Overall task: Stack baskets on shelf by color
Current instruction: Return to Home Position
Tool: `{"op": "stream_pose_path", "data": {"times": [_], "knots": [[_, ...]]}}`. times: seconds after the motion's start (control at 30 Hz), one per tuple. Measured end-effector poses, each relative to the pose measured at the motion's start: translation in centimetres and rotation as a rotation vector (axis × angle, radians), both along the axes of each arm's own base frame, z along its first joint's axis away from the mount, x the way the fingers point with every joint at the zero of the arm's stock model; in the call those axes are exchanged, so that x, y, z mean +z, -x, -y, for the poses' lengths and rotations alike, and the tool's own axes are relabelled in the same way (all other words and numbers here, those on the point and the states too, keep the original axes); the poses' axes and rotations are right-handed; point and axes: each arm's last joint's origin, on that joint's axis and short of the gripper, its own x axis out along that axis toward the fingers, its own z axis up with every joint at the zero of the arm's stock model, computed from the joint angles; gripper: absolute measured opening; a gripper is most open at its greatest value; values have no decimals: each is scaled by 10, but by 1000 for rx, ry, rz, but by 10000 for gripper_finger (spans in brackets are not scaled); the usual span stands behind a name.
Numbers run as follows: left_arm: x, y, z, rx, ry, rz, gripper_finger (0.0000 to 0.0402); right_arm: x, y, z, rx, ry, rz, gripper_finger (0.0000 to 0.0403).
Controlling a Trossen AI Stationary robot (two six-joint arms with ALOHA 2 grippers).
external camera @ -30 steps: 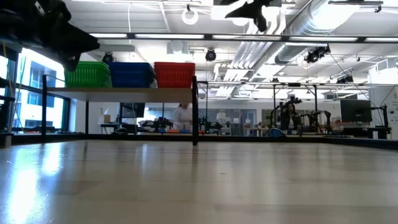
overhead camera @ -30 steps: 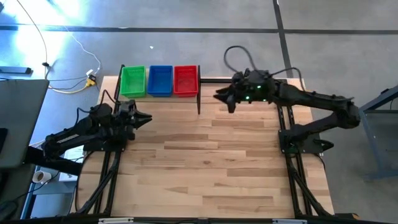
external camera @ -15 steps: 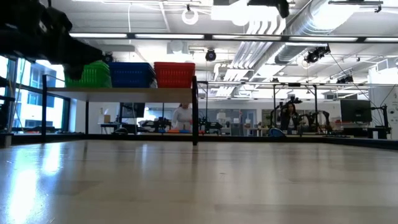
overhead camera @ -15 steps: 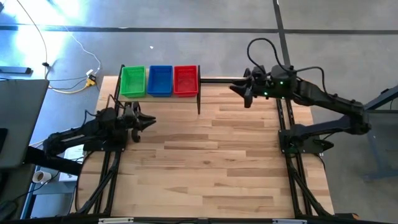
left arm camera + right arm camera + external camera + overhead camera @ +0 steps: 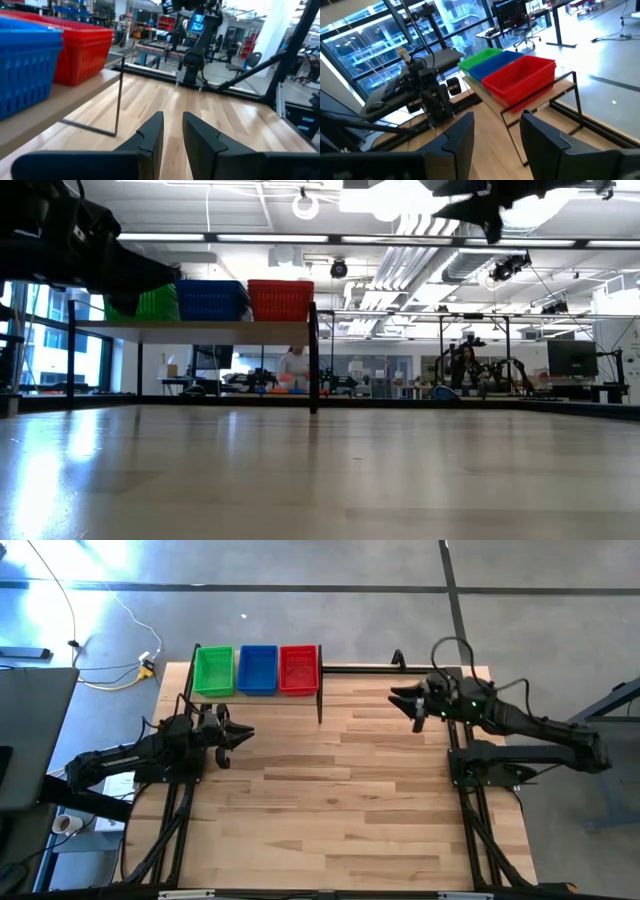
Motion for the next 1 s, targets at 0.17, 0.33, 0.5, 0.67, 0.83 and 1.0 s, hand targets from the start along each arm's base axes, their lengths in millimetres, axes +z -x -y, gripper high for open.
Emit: {"op": "stream_pose_path", "data": {"times": [0.17,0.33,0.5,0.67,0.83,1.0], "knots": [[-1,0,0,10,11,-9,62,-32,26,-8,1,19,29,145],[-1,0,0,10,12,-9,62,-60,50,-15,0,18,82,145],[-1,0,0,10,12,-9,62,-80,66,-20,0,35,139,145],[-1,0,0,10,12,-9,62,-101,73,-22,0,49,171,145],[-1,0,0,10,12,-9,62,-123,75,-23,15,46,181,145],[-1,0,0,10,12,-9,62,-144,69,-23,72,-4,131,145]]}}
